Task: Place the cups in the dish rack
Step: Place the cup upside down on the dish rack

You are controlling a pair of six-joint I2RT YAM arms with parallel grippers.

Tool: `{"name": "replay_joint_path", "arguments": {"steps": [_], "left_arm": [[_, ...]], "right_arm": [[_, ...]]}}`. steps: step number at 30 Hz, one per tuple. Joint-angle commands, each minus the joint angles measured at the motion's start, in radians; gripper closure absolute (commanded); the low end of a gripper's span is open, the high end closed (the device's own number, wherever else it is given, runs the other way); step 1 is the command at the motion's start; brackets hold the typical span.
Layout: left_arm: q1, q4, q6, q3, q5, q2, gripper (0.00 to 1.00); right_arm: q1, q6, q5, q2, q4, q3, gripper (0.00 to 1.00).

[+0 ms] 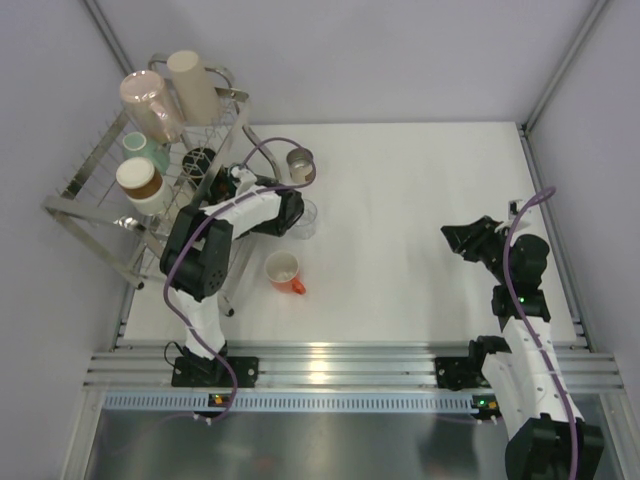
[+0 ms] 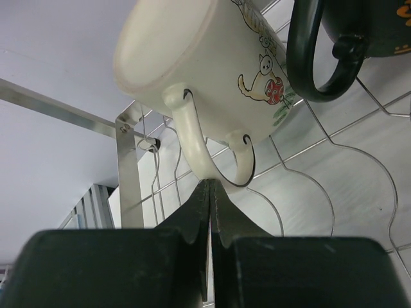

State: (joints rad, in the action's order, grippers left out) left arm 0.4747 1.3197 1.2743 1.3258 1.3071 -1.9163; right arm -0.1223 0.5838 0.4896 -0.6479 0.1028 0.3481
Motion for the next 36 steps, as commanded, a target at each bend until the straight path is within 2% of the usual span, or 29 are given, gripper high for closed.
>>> {"name": "replay_joint_path", "arguments": {"steps": [1, 17, 28, 36], "left_arm": [[-0.018, 0.095, -0.024, 0.050, 0.061, -0.007, 1.00], [-0.054, 0.095, -0.001, 0.027, 0.075, -0.035, 1.00], [-0.067, 0.096, -0.041, 0.076, 0.078, -0.044, 1.00], [0.021, 0.096, -0.087, 0.147, 0.049, -0.072, 1.00]], "right_arm": [[-0.013, -0.019, -0.014, 0.011, 0.012, 0.025, 0.58], [-0.013, -0.018, -0.017, -0.009, 0.017, 0.038, 0.58], [-0.013, -0.015, -0.020, -0.012, 0.011, 0.052, 0.58], [-0.013, -0.006, -0.023, -0.012, 0.021, 0.052, 0.59]]}}
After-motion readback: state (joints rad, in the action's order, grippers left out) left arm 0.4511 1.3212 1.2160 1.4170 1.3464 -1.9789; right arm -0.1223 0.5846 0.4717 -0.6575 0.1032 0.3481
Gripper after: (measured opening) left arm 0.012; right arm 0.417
